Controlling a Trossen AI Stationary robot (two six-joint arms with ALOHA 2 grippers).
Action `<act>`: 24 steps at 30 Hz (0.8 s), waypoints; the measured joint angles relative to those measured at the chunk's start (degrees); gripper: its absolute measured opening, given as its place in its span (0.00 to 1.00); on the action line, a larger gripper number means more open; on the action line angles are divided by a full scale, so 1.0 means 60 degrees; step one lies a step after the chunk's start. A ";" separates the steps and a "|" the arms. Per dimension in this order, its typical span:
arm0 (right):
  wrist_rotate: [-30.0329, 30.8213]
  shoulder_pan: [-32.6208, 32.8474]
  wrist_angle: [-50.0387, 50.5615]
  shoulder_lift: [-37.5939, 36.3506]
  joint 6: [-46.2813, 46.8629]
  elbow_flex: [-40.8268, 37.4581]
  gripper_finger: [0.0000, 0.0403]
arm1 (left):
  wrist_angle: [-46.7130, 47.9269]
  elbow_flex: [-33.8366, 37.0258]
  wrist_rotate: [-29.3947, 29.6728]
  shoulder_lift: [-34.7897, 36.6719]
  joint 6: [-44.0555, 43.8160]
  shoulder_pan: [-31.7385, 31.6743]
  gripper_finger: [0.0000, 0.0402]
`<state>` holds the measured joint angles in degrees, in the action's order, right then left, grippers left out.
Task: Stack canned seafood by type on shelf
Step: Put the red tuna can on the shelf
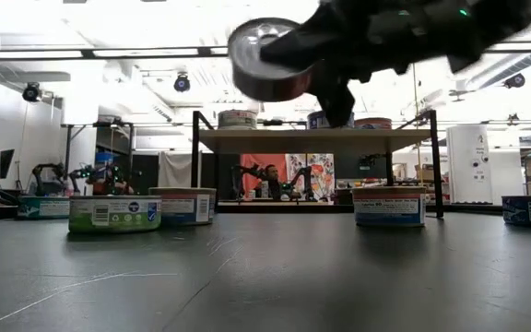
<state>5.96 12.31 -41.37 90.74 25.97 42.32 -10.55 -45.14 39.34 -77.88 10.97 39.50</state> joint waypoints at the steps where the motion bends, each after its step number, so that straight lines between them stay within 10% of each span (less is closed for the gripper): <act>1: -0.0001 0.0005 -0.0576 0.0003 0.0091 -0.0240 0.30 | -0.0643 0.0271 -0.0222 0.0215 0.0438 -0.0059 0.00; 6: 0.0213 0.0002 -0.1718 0.0022 0.0177 -0.0679 0.30 | -0.4610 0.1696 -0.1699 0.0964 0.1216 -0.0637 0.00; 12: 0.0905 0.0314 -0.1671 0.0025 -0.0852 -0.0538 0.30 | -0.7326 0.2793 -0.0574 0.1114 -0.0172 -0.1296 0.00; 24: 0.1264 0.0388 -0.1687 0.0022 -0.1389 -0.0414 0.30 | -0.6795 0.2997 -0.1329 0.1001 -0.3984 -0.1977 0.23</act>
<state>13.55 14.63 -51.49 90.87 17.64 39.83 -51.32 -27.16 31.36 -71.88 -12.93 27.64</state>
